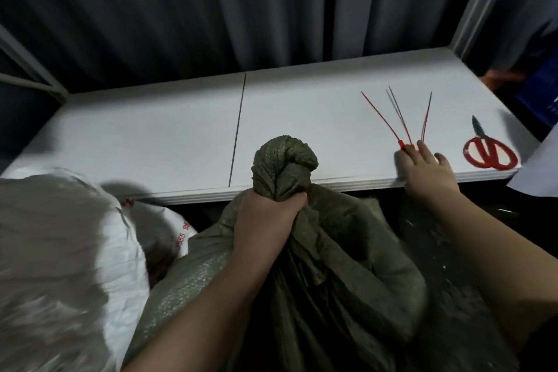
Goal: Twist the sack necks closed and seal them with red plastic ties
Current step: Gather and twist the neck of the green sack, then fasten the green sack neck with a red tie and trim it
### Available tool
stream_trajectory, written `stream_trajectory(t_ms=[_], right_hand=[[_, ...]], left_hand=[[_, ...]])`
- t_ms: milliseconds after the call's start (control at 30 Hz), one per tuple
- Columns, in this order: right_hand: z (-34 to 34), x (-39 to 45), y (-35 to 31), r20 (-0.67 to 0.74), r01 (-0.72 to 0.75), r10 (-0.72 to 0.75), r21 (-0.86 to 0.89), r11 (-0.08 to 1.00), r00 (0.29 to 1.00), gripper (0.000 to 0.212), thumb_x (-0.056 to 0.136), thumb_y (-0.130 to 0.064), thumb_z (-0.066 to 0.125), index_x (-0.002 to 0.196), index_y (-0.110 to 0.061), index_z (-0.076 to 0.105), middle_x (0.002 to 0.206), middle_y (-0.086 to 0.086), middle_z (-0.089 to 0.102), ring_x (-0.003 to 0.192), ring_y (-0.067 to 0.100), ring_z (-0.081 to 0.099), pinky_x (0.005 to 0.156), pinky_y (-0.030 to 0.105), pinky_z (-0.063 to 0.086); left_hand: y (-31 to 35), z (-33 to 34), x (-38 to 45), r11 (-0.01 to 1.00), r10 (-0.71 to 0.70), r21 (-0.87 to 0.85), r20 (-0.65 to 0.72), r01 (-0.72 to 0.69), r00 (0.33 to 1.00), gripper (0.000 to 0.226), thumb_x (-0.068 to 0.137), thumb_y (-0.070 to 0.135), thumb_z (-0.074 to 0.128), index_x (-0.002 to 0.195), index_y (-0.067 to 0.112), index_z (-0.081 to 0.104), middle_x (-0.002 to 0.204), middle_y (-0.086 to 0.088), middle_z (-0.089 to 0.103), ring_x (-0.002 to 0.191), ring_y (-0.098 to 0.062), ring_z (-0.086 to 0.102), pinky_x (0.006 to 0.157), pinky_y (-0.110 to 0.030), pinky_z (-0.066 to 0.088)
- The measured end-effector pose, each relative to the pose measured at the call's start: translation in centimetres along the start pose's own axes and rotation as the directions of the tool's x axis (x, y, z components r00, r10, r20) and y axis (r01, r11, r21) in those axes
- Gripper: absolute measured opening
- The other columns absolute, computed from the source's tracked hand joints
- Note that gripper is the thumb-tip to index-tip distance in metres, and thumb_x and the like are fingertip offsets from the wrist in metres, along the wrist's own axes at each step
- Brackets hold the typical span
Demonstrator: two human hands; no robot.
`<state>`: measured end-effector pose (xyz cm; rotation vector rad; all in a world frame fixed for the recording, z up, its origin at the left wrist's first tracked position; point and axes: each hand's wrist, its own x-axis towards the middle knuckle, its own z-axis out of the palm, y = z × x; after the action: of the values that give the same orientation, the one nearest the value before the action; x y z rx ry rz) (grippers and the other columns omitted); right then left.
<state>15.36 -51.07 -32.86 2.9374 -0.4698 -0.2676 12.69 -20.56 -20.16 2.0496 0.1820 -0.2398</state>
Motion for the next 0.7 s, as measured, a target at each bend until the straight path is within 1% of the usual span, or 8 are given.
stream_trajectory(t_ms=[133,267,367,467,533,600,633,700], right_hand=[[0.9,0.0,0.1,-0.09,0.026,-0.028,-0.016,1.0,0.996,0.053,0.092,-0.011,0.048,0.141,-0.015,0.031,0.156,0.008,0.022,0.146,0.027,0.011,0.114,0.041,0.021],[1.2,0.0,0.0,-0.193,0.053,-0.04,0.064,0.997,0.98,0.049,0.083,-0.002,0.058,0.13,-0.011,0.047,0.135,0.012,0.046,0.125,0.031,0.04,0.098,0.039,0.037],[1.3,0.4,0.2,-0.214,0.072,-0.055,0.076,0.995,0.975,0.049,0.081,-0.001,0.062,0.128,-0.01,0.049,0.129,0.015,0.048,0.117,0.033,0.045,0.094,0.041,0.04],[1.7,0.8,0.7,-0.237,0.088,-0.07,0.065,0.994,0.969,0.05,0.079,0.0,0.065,0.128,-0.003,0.051,0.131,0.02,0.05,0.118,0.039,0.047,0.092,0.045,0.042],[1.8,0.9,0.9,-0.234,0.124,-0.117,0.014,0.992,0.965,0.044,0.076,0.0,0.067,0.119,-0.002,0.057,0.12,0.02,0.06,0.11,0.039,0.053,0.087,0.045,0.047],[1.9,0.7,1.1,-0.257,0.166,-0.166,-0.022,0.986,0.952,0.038,0.07,0.003,0.072,0.106,-0.001,0.062,0.102,0.02,0.066,0.093,0.039,0.059,0.074,0.044,0.051],[2.0,0.4,1.3,-0.276,0.176,-0.179,-0.038,0.984,0.944,0.037,0.069,0.004,0.073,0.104,0.0,0.063,0.098,0.021,0.067,0.088,0.039,0.06,0.069,0.044,0.052],[2.1,-0.1,1.4,-0.304,0.186,-0.193,-0.052,0.981,0.933,0.04,0.071,0.002,0.073,0.109,-0.001,0.063,0.099,0.02,0.068,0.087,0.038,0.062,0.068,0.042,0.053]], left_hand=[[-0.2,0.1,0.0,1.0,0.006,-0.008,-0.001,-0.006,1.0,0.014,0.073,0.03,0.074,0.065,0.024,0.064,0.074,0.012,0.067,0.075,-0.005,0.062,0.075,-0.028,0.048],[-0.2,0.1,-0.2,1.0,0.009,-0.012,-0.007,-0.009,1.0,0.014,0.072,0.028,0.075,0.065,0.025,0.063,0.075,0.012,0.067,0.077,-0.007,0.063,0.079,-0.029,0.05],[-0.2,-0.1,-0.4,1.0,0.007,-0.021,-0.006,-0.007,1.0,0.011,0.072,0.028,0.075,0.068,0.025,0.065,0.076,0.012,0.068,0.076,-0.004,0.063,0.075,-0.027,0.049],[-0.3,-0.2,-0.5,1.0,0.01,-0.022,0.0,-0.01,1.0,0.01,0.072,0.028,0.075,0.07,0.025,0.066,0.076,0.012,0.068,0.075,-0.003,0.062,0.074,-0.026,0.048],[-0.4,-0.3,-0.4,1.0,0.007,-0.017,-0.006,-0.008,1.0,0.01,0.071,0.029,0.075,0.071,0.025,0.066,0.077,0.011,0.068,0.076,-0.003,0.063,0.075,-0.027,0.049],[-0.5,-0.2,-0.3,1.0,0.004,-0.018,-0.011,-0.004,1.0,0.01,0.071,0.029,0.075,0.072,0.024,0.067,0.078,0.011,0.068,0.078,-0.005,0.063,0.076,-0.027,0.049],[-0.5,-0.2,-0.3,1.0,0.0,-0.018,-0.013,0.0,1.0,0.01,0.071,0.03,0.075,0.073,0.025,0.067,0.078,0.011,0.068,0.078,-0.005,0.063,0.076,-0.027,0.049],[-0.5,-0.2,-0.3,1.0,-0.006,-0.022,-0.007,0.006,1.0,0.01,0.07,0.03,0.075,0.074,0.025,0.067,0.077,0.012,0.068,0.077,-0.004,0.063,0.073,-0.026,0.049]])
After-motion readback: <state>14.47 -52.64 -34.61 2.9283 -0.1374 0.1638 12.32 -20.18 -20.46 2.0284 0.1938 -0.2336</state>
